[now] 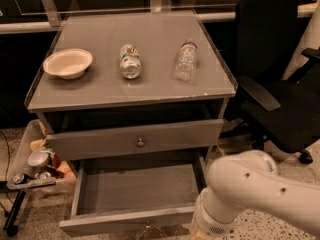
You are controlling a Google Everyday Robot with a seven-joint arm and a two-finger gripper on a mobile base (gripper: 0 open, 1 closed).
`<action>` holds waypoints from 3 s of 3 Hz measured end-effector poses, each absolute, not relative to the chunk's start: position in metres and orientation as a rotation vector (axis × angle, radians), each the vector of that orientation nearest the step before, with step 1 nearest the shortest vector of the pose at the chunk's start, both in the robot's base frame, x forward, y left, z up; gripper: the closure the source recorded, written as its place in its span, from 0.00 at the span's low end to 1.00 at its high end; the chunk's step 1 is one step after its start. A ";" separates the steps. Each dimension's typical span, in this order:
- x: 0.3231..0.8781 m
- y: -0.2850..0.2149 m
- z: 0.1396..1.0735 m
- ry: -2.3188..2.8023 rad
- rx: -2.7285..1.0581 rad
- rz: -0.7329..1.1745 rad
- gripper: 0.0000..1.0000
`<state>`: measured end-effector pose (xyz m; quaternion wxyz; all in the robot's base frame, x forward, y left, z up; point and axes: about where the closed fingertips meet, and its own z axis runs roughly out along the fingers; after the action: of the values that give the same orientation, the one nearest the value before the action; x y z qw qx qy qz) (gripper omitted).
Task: Close middle drawer
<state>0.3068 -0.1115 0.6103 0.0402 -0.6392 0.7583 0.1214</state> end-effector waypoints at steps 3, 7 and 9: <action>0.330 -0.063 0.461 2.435 -1.868 0.437 1.00; 0.382 -0.069 0.409 2.506 -1.623 0.403 1.00; 0.412 -0.072 0.400 2.503 -1.500 0.392 1.00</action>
Offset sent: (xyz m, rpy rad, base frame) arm 0.0170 0.0641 -0.1723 0.0131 0.0678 -0.0814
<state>0.4115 -0.0718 0.4004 0.0984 -0.5071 0.8460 0.1326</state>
